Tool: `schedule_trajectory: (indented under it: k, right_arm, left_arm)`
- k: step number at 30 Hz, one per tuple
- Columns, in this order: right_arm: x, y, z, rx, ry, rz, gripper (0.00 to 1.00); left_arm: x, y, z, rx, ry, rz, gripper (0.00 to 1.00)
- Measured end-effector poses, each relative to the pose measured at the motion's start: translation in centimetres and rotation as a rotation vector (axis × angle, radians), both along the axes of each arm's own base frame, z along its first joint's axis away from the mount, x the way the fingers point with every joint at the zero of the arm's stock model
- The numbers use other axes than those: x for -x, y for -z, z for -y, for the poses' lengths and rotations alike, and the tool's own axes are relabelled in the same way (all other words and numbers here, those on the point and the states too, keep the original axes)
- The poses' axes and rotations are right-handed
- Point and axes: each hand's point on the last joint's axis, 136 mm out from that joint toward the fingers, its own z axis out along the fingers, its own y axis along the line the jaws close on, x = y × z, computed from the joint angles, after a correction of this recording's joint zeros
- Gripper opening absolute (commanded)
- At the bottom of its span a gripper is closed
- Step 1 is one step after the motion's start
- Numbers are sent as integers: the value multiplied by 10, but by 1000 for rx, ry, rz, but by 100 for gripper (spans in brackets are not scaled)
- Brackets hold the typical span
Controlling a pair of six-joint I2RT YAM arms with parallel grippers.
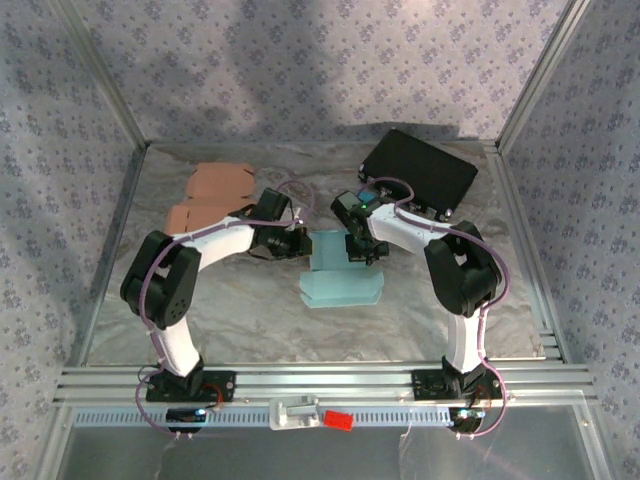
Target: Fold the paper box
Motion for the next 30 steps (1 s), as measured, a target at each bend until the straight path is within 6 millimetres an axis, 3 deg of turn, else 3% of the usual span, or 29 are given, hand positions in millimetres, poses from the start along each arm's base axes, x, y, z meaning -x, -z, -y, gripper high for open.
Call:
schedule_trajectory:
  k: [10, 13, 30]
  right_arm:
    - [0, 1, 0, 1, 0, -2, 0]
    - [0, 0, 0, 2, 0, -2, 0]
    - [1, 0, 0, 4, 0, -6, 0]
  left_arm:
    - [0, 1, 0, -162, -1, 41, 7]
    - [0, 1, 0, -191, 1, 50, 0]
    - [1, 2, 0, -459, -35, 105, 0]
